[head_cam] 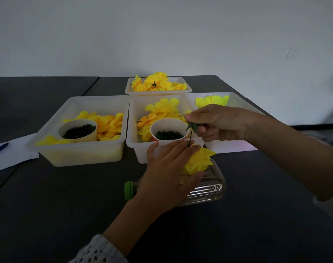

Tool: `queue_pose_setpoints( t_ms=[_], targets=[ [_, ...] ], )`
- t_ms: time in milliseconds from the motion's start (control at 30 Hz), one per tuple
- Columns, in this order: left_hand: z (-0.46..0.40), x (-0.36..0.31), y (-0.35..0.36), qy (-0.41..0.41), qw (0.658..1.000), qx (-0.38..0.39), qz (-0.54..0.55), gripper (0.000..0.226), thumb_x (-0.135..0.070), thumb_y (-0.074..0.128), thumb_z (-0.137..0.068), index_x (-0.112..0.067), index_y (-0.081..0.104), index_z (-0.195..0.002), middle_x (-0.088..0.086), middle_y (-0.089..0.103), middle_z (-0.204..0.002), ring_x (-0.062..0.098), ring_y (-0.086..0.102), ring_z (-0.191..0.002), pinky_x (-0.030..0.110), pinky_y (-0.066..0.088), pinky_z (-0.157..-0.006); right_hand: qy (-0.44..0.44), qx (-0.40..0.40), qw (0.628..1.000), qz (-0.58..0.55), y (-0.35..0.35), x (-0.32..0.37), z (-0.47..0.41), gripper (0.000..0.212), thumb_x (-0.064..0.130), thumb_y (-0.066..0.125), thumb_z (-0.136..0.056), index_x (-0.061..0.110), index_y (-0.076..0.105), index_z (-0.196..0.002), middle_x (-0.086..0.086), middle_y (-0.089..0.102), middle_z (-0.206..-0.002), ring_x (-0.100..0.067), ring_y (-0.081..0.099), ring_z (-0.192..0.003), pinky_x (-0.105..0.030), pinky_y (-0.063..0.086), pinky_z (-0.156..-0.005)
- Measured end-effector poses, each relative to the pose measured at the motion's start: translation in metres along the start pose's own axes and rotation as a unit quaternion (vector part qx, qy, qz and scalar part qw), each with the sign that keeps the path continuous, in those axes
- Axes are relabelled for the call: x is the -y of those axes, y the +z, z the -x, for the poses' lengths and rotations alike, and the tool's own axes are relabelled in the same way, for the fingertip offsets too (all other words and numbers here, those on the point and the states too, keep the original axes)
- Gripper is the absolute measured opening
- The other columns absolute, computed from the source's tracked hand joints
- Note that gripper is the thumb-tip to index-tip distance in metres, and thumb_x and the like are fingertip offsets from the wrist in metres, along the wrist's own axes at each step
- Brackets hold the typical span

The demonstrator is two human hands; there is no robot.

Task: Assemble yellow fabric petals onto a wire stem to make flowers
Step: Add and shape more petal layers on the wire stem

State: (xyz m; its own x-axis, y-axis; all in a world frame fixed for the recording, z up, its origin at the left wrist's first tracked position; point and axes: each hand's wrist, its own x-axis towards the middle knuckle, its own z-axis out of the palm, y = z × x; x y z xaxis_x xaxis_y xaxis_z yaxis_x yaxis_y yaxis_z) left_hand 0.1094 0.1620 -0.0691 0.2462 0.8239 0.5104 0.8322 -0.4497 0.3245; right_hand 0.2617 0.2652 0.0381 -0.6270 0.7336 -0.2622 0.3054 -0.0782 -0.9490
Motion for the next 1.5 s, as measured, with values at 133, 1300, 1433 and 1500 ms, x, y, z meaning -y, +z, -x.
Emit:
queue_pose_setpoints(
  t_ms=[133,1300,1433,1500],
  targets=[
    [0.0,0.0,-0.001,0.001,1.0,-0.003,0.002,0.059,-0.061,0.034,-0.091,-0.036,0.04,-0.143,-0.015,0.037,-0.152,0.005,0.027,-0.141,0.042,0.005,-0.116,-0.014,0.011,0.999,-0.036,-0.004,0.005,0.003,0.026,0.034,0.063,-0.081,0.014,0.051,-0.069,0.0,0.042,-0.053,-0.006,0.023,-0.039,-0.017,0.027,-0.039],
    [0.001,-0.001,-0.004,0.0,1.0,0.007,-0.015,0.056,-0.063,0.031,-0.091,-0.041,0.039,-0.141,-0.01,0.037,-0.152,0.012,0.025,-0.143,0.055,0.006,-0.115,-0.123,-0.07,0.961,0.237,0.011,-0.01,0.013,0.012,0.003,0.065,-0.088,0.008,0.066,-0.077,-0.006,0.06,-0.062,-0.01,0.043,-0.041,-0.02,0.036,-0.044],
    [0.002,0.001,-0.005,0.016,0.999,0.022,-0.034,0.053,-0.062,0.029,-0.093,-0.048,0.032,-0.144,-0.011,0.029,-0.155,0.015,0.014,-0.147,0.059,0.003,-0.113,-0.145,-0.078,0.942,0.293,0.014,-0.016,0.007,0.015,0.006,0.068,-0.086,0.012,0.067,-0.073,0.004,0.063,-0.058,-0.005,0.051,-0.047,-0.019,0.04,-0.048],
    [0.003,0.004,-0.005,0.028,0.998,0.033,-0.055,0.054,-0.064,0.025,-0.093,-0.052,0.025,-0.146,-0.011,0.023,-0.158,0.018,0.005,-0.149,0.058,-0.001,-0.112,-0.154,-0.081,0.931,0.32,0.013,-0.019,0.006,0.017,0.009,0.07,-0.085,0.017,0.066,-0.071,0.005,0.065,-0.059,-0.003,0.056,-0.052,-0.018,0.043,-0.052]
  ],
)
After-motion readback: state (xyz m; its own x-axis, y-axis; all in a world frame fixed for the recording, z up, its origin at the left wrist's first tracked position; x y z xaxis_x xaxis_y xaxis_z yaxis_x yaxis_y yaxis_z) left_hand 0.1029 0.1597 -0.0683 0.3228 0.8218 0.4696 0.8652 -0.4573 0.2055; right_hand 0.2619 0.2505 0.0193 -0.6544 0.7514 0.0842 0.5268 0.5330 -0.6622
